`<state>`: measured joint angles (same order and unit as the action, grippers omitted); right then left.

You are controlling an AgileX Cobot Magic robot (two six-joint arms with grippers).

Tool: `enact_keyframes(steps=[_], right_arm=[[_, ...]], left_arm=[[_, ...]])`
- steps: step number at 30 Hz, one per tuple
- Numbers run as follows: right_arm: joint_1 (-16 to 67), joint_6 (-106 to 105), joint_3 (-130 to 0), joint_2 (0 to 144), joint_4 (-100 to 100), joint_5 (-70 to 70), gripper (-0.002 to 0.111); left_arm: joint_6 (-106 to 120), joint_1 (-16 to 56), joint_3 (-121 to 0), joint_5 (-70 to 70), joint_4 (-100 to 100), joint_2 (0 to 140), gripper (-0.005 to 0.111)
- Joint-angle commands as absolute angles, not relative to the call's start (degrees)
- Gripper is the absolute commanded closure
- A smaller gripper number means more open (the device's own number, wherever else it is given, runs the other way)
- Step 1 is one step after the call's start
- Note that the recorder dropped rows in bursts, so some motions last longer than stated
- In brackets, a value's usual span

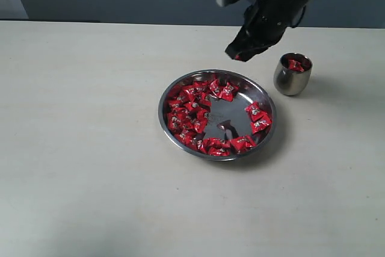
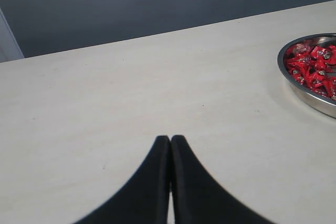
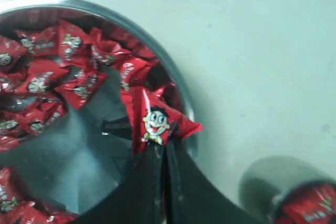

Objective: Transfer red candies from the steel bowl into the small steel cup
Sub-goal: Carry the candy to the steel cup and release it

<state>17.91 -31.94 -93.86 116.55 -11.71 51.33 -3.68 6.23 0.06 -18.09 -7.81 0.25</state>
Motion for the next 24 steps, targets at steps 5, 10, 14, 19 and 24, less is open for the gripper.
enact_keyframes(steps=[5, 10, 14, 19, 24], right_arm=[[7.4, -25.6, -94.0, 114.3, -10.8, 52.3, 0.109], [4.7, -25.3, -94.0, 114.5, -11.1, 53.1, 0.109], [4.4, -24.4, -94.0, 114.5, -11.1, 53.2, 0.109], [4.4, -24.1, -94.0, 114.5, -10.6, 53.6, 0.101], [4.4, -24.1, -94.0, 114.5, -10.6, 53.8, 0.079]], left_arm=[[-3.9, 6.4, 0.0, -17.8, -7.7, 0.0, 0.106], [-3.9, 6.4, 0.0, -17.8, -7.7, 0.0, 0.106], [-3.9, 6.4, 0.0, -17.8, -7.7, 0.0, 0.106], [-3.9, 6.4, 0.0, -17.8, -7.7, 0.0, 0.106], [-3.9, 6.4, 0.0, -17.8, -7.7, 0.0, 0.106]])
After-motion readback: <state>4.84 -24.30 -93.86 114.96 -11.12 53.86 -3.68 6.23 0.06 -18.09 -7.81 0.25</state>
